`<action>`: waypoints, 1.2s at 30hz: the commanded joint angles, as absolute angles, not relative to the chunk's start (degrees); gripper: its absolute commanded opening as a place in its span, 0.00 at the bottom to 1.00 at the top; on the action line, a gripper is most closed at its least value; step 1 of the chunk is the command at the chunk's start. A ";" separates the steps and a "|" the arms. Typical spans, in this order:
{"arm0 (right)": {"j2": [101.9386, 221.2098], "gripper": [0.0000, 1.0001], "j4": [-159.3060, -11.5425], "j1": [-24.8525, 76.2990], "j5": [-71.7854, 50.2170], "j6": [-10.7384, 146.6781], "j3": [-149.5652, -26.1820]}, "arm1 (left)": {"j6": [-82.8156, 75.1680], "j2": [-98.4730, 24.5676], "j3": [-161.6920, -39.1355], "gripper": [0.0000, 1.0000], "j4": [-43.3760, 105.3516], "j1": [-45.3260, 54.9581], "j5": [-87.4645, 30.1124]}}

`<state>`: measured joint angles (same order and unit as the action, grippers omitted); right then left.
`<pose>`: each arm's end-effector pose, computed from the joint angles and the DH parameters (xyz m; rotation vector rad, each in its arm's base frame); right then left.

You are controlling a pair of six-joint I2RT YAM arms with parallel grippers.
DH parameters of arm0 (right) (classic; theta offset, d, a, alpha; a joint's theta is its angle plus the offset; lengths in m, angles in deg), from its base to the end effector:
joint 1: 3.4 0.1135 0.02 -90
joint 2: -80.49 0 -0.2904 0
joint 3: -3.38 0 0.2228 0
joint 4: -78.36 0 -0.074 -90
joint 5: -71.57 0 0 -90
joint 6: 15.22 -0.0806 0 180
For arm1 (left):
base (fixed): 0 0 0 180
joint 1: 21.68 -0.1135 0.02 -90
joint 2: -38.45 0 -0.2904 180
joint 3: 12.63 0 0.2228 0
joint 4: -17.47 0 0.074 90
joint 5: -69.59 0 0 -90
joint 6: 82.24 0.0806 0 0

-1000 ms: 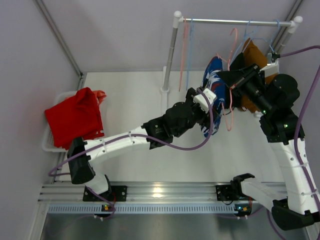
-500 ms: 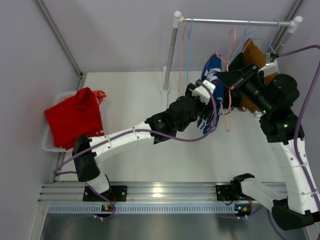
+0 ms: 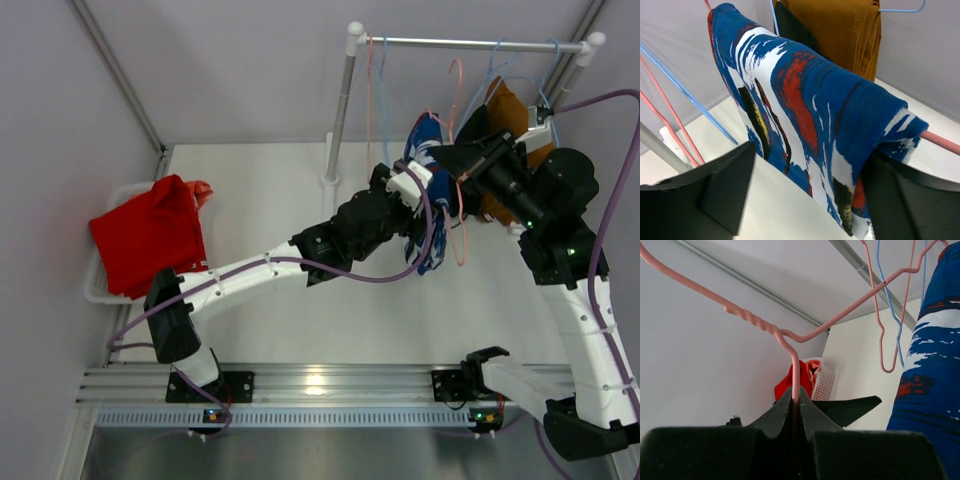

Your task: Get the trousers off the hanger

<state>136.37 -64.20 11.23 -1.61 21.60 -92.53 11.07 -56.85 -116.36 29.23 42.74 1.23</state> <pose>0.1670 0.0677 0.5040 0.2995 1.6186 1.1490 0.2064 -0.3623 0.4267 0.6614 1.5109 -0.5114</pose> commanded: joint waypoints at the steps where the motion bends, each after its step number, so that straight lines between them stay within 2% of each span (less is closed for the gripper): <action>1: 134.02 0.00 -77.85 12.59 1.00 21.34 -94.86 | 12.15 -57.78 -119.38 0.79 27.55 42.21 1.82; 3: 133.76 0.00 -77.84 12.59 1.35 22.04 -94.59 | 12.33 -58.75 -120.53 0.67 28.17 41.95 2.43; 4: 133.32 0.00 -77.85 12.59 1.44 22.22 -94.51 | 12.33 -58.84 -120.70 0.55 28.26 41.51 2.35; 6: 133.05 0.00 -77.58 12.59 1.53 23.01 -94.15 | 11.89 -58.67 -120.62 0.40 28.26 40.99 0.69; 7: 132.79 0.00 -77.50 12.68 1.53 23.28 -94.15 | 11.80 -58.23 -120.53 0.24 28.43 40.55 -0.28; 10: 132.00 0.00 -75.84 12.59 0.13 25.38 -93.98 | 10.57 -55.61 -119.48 0.00 27.74 39.23 -5.62; 16: 130.86 0.00 -70.57 12.51 -4.97 30.30 -92.40 | 11.88 -52.52 -120.17 0.00 26.76 39.22 -8.46; 36: 131.73 0.00 -63.79 9.87 -14.91 35.93 -83.52 | 15.32 -50.84 -137.48 0.00 29.84 39.31 -11.71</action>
